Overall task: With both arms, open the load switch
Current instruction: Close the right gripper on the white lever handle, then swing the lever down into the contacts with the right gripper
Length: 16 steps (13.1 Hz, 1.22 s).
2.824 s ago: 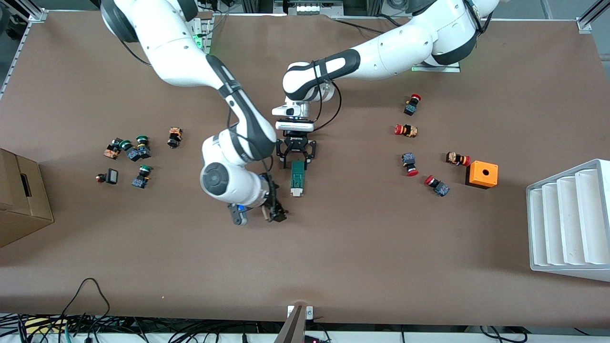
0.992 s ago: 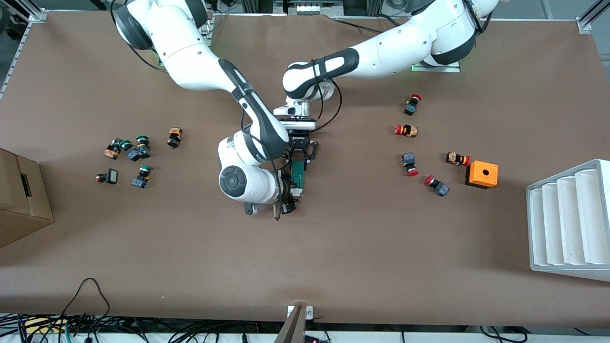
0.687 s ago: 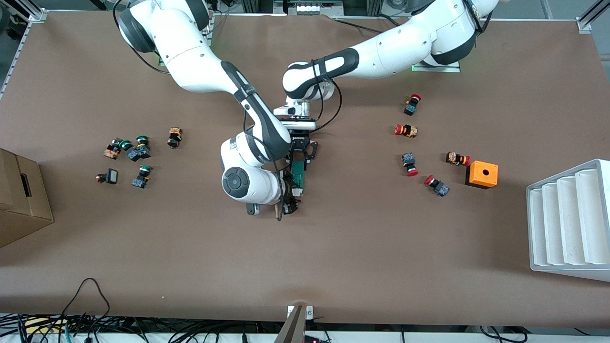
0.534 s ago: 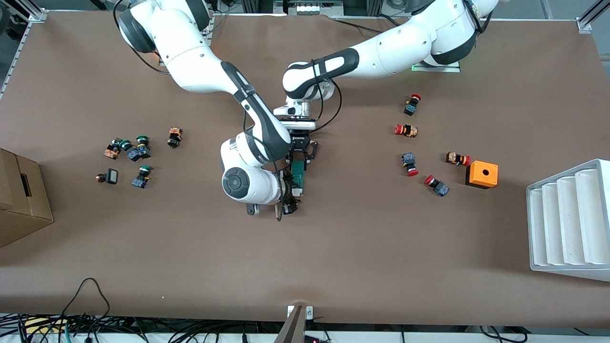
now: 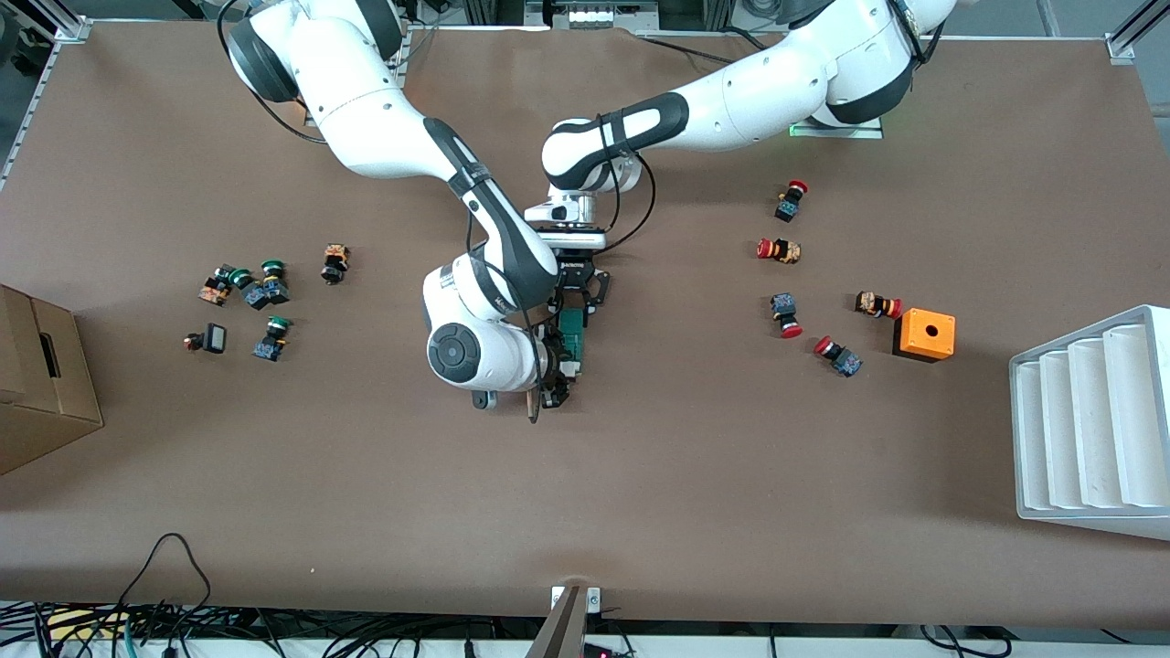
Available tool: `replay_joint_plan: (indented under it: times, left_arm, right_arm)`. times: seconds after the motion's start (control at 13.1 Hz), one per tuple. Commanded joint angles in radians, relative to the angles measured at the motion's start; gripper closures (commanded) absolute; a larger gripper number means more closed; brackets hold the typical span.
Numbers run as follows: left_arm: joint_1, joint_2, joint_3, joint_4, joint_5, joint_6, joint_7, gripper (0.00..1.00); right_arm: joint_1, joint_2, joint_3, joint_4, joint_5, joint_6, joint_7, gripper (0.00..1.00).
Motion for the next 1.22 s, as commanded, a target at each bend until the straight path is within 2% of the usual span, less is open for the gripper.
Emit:
replay_joint_plan:
  times: [0.0, 0.08, 0.15, 0.23, 0.53, 1.15]
  left_arm:
    - [-0.021, 0.041, 0.024, 0.09, 0.025, 0.064, 0.006, 0.72]
    - [-0.021, 0.041, 0.024, 0.092, 0.025, 0.064, 0.007, 0.72]
    - [-0.022, 0.041, 0.024, 0.092, 0.025, 0.064, 0.007, 0.72]
    - [-0.022, 0.041, 0.024, 0.092, 0.025, 0.064, 0.007, 0.72]
    - [-0.022, 0.041, 0.024, 0.093, 0.025, 0.064, 0.009, 0.72]
    - [-0.022, 0.041, 0.024, 0.092, 0.025, 0.064, 0.01, 0.85]
  right_arm:
    - [0.007, 0.037, 0.002, 0.045, 0.02, -0.022, 0.031, 0.61]
    - [0.007, 0.037, 0.002, 0.045, 0.02, -0.022, 0.031, 0.64]
    - [0.009, 0.036, 0.003, 0.043, 0.019, -0.022, 0.031, 0.75]
    - [0.009, 0.033, 0.005, 0.043, 0.019, -0.022, 0.031, 0.78]
    - [0.018, 0.013, 0.009, 0.023, 0.01, -0.022, 0.028, 0.78]
    - [0.02, -0.052, 0.021, -0.049, -0.004, -0.022, 0.025, 0.79]
